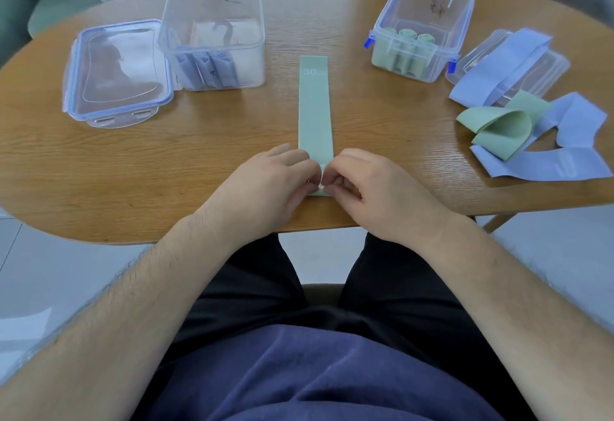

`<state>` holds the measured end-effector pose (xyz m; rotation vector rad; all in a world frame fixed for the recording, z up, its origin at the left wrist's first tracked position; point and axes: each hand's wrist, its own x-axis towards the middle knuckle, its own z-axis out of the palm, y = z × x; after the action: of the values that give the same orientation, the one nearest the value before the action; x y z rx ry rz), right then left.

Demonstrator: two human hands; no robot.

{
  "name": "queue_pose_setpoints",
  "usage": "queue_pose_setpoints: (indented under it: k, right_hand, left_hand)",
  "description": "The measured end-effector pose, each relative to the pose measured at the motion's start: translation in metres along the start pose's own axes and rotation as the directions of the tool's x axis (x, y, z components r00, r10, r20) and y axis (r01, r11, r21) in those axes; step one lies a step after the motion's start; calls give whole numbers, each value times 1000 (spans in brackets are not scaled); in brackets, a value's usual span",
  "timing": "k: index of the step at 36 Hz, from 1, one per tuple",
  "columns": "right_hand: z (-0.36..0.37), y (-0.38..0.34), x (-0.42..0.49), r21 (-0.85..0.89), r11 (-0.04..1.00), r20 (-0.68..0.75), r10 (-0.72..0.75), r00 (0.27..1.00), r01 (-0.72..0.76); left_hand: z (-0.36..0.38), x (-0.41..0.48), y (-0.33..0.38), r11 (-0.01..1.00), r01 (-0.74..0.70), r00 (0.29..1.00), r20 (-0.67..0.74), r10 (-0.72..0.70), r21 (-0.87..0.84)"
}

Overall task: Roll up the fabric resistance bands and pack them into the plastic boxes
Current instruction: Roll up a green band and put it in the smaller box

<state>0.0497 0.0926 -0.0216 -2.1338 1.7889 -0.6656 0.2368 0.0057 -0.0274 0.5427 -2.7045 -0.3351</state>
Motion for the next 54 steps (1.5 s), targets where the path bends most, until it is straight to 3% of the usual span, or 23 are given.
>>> queue_pose_setpoints:
  k: [7,24,33,45,54]
  right_hand:
    - [-8,3,-2,24,1000,81,-8,997,6]
    - [4,6,3,10,1000,-104,7,995,-6]
    - [1,10,2,-44,999,-80,-34,996,31]
    - [7,10,8,-12,999,-163,49,985,-51]
    - [5,11,10,25,994,-123,110,986,-108]
  left_hand:
    - [-10,-7,-11,997,-14,998,57,19,-74]
    - [2,-3,-6,1000,24,997,-67,-23,7]
    - [2,-5,-11,1000,25,997,-71,-26,-10]
    - [8,1,-11,997,73,988,-143,-67,34]
    - [9,2,-16,992,130,982,-139,-128,4]
